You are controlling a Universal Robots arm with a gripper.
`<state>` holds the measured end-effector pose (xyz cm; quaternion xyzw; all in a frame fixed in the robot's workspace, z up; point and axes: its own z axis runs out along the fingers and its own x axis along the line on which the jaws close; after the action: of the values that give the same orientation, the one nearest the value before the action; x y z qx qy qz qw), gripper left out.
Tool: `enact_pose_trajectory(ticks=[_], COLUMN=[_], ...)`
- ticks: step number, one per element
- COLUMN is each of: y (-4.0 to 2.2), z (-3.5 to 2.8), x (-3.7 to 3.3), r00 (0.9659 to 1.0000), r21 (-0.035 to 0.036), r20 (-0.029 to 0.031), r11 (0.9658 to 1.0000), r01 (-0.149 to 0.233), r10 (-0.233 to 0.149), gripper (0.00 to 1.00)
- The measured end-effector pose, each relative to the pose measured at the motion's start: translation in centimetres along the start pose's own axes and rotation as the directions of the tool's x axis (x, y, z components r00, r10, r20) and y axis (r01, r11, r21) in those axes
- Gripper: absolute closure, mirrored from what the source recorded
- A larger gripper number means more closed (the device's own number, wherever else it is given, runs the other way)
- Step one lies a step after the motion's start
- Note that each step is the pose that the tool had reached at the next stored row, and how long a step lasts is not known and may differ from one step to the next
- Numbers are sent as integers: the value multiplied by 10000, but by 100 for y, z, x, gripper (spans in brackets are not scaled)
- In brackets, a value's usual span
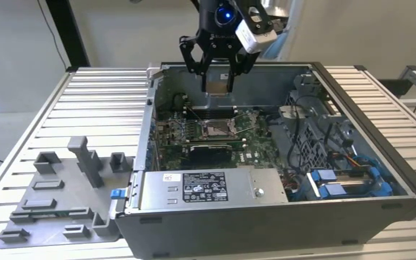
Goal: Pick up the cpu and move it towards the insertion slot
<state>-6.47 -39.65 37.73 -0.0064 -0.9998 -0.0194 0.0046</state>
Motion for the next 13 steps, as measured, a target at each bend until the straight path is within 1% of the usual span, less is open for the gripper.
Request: enact_pose_trajectory(ticks=[4,13], y=[10,21], z=[29,33], x=[-3,-3], r00=[10000,10000], r21=[-1,1], r20=[0,0], r11=[10000,10000], r01=[-1,-3], r10=[1,3], gripper=[100,100])
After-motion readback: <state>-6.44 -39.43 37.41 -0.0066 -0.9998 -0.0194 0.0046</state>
